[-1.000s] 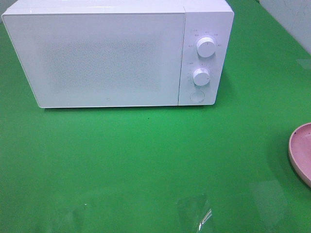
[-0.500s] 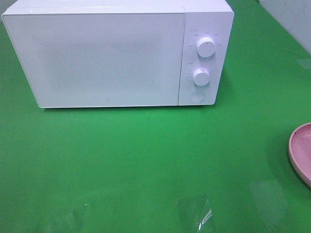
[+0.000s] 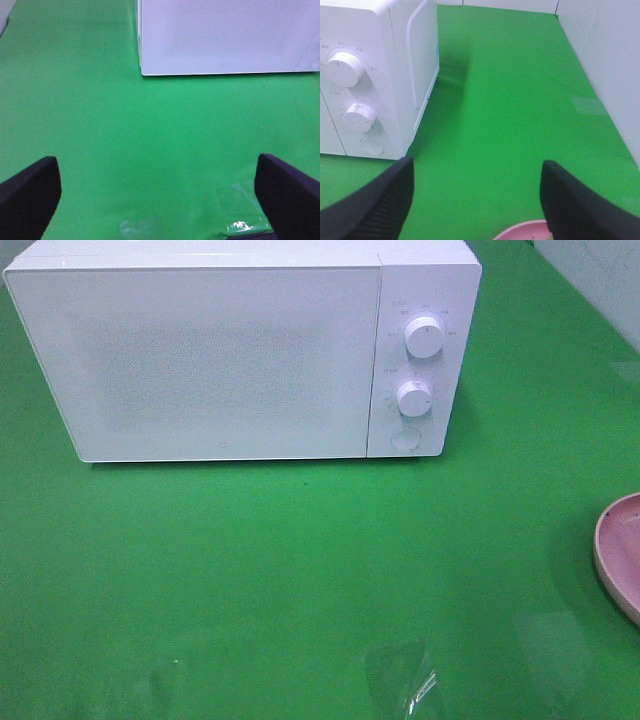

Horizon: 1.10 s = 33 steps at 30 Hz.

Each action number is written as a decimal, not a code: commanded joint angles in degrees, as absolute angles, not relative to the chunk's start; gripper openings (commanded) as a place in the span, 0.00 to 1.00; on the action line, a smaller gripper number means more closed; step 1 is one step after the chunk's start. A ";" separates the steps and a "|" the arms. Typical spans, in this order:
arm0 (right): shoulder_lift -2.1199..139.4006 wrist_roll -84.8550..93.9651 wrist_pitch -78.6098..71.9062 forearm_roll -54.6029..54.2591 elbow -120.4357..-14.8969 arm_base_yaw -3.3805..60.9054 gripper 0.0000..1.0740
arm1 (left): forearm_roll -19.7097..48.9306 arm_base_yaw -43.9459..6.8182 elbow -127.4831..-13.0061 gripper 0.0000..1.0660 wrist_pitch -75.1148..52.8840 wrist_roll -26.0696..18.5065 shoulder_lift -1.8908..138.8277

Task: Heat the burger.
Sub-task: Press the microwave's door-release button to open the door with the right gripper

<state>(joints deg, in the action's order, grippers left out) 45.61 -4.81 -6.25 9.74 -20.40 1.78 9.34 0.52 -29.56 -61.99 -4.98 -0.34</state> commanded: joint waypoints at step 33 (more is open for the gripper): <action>76.89 24.35 -60.05 -33.00 -15.01 26.59 0.63 | 9.57 0.23 -29.51 0.92 -61.36 -4.87 -1.55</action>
<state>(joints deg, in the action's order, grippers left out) 75.57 22.75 -55.63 -28.36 -15.18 23.38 9.34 0.52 -29.56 -61.99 -4.98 -0.34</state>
